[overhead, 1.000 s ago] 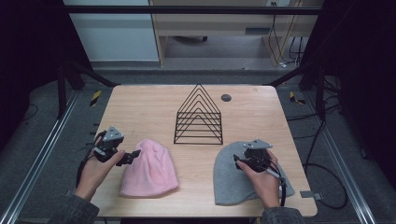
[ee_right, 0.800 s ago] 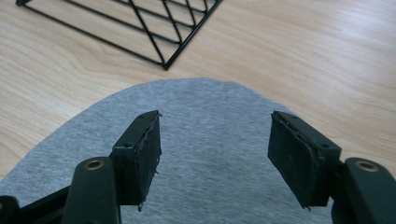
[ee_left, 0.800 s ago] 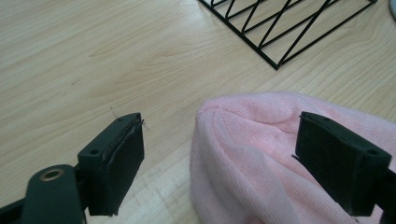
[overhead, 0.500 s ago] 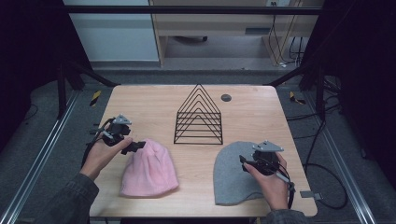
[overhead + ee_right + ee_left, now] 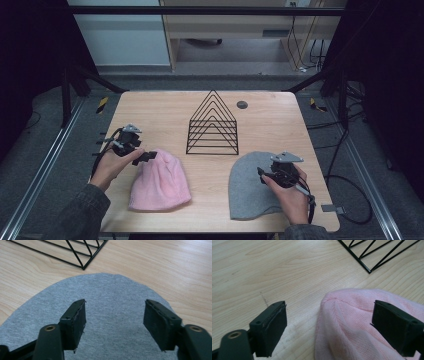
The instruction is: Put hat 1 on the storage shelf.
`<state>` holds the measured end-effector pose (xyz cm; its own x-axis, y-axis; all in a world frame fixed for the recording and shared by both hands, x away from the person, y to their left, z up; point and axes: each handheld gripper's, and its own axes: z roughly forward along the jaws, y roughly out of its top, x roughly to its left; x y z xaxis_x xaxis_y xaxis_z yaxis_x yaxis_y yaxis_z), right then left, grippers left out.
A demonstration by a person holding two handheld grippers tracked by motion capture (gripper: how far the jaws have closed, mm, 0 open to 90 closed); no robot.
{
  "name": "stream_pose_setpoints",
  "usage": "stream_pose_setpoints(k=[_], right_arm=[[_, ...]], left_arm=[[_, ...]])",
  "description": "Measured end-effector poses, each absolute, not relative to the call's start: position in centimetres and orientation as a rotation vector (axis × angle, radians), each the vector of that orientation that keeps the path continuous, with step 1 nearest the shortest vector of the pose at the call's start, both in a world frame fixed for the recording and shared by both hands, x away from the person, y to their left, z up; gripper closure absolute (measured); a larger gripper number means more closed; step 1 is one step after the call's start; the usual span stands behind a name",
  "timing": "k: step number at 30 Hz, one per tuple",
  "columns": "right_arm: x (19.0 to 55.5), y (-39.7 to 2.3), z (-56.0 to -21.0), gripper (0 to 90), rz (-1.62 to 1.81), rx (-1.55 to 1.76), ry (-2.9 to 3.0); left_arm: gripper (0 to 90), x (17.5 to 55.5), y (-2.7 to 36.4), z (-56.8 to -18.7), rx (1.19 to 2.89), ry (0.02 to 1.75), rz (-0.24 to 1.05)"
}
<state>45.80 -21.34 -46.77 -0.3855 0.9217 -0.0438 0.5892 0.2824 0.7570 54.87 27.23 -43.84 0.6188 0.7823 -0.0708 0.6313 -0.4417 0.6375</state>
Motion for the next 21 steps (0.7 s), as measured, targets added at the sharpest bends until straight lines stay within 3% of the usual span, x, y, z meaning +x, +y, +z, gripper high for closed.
stream_pose_setpoints(k=[2, 3, 6, 9, 15, 18, 20, 21], right_arm=[[45.8, -21.3, -46.8, 37.6, 0.919, 1.347, 2.079], [45.7, -21.2, -46.8, 39.0, 0.914, 1.345, 2.089], [45.8, -21.4, -46.7, 39.6, 0.925, 1.343, 2.087], [45.7, -21.4, -46.8, 39.5, 0.925, 1.349, 2.085], [45.8, -21.2, -46.8, 39.0, 0.922, 1.346, 2.095], [45.7, -21.0, -46.8, 38.6, 0.928, 1.330, 2.110], [45.7, -20.9, -46.8, 38.5, 0.926, 1.325, 2.114], [45.7, -20.9, -46.8, 38.4, 0.923, 1.327, 2.113]], left_arm=[[17.6, 54.7, 27.1, -44.0, 2.228, 1.101, 0.319], [29.1, 54.7, 27.2, -44.0, 2.237, 1.106, 0.325], [34.5, 55.1, 27.4, -44.5, 2.243, 1.131, 0.301], [35.0, 55.4, 27.3, -44.9, 2.204, 1.131, 0.237], [36.8, 55.6, 25.9, -46.0, 2.264, 1.142, 0.289], [36.8, 55.3, 26.2, -46.9, 2.253, 1.168, 0.252], [39.8, 55.2, 26.3, -47.1, 2.258, 1.170, 0.242], [45.9, 55.1, 26.4, -47.1, 2.246, 1.163, 0.212]])
